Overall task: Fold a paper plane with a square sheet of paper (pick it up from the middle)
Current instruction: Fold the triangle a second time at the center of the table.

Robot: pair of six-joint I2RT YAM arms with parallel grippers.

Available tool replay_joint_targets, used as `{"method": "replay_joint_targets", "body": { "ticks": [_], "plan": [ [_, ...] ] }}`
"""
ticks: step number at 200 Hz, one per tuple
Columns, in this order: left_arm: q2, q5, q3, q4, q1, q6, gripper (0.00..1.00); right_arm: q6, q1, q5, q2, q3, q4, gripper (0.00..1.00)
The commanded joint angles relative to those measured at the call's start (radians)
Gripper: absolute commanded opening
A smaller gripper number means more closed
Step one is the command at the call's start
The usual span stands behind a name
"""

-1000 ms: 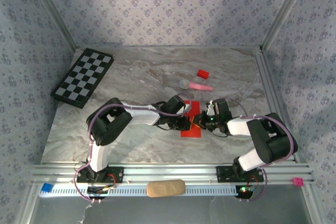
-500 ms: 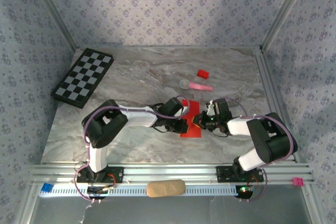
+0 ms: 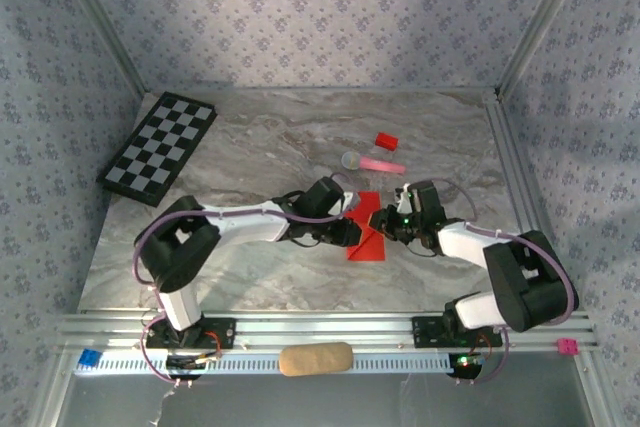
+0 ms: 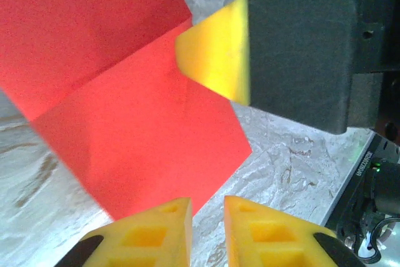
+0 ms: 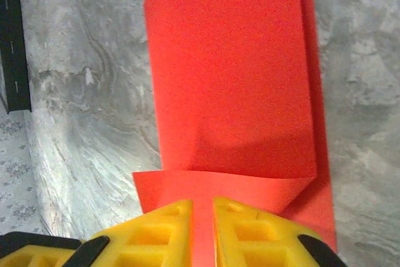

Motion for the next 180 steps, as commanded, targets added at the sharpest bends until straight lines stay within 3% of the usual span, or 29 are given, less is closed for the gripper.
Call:
{"method": "replay_joint_targets", "body": {
  "ticks": [1, 17, 41, 75, 180],
  "plan": [
    [-0.023, 0.013, -0.036, 0.027, 0.026, -0.004, 0.16, -0.023, 0.015, 0.024, -0.019, 0.015, -0.069, 0.17],
    [-0.012, 0.063, -0.037, 0.03, 0.03, 0.008, 0.09, -0.018, 0.024, 0.01, -0.011, 0.01, -0.052, 0.16],
    [0.0, 0.125, -0.047, 0.072, 0.021, 0.007, 0.08, -0.018, 0.04, -0.007, 0.012, 0.017, -0.035, 0.12],
    [0.034, 0.127, -0.017, 0.05, 0.01, 0.013, 0.07, 0.004, 0.043, -0.011, 0.058, 0.02, 0.013, 0.07],
    [0.143, 0.114, 0.032, -0.022, -0.019, 0.025, 0.06, 0.001, 0.04, 0.048, 0.155, 0.005, -0.024, 0.04]
  ]
}}
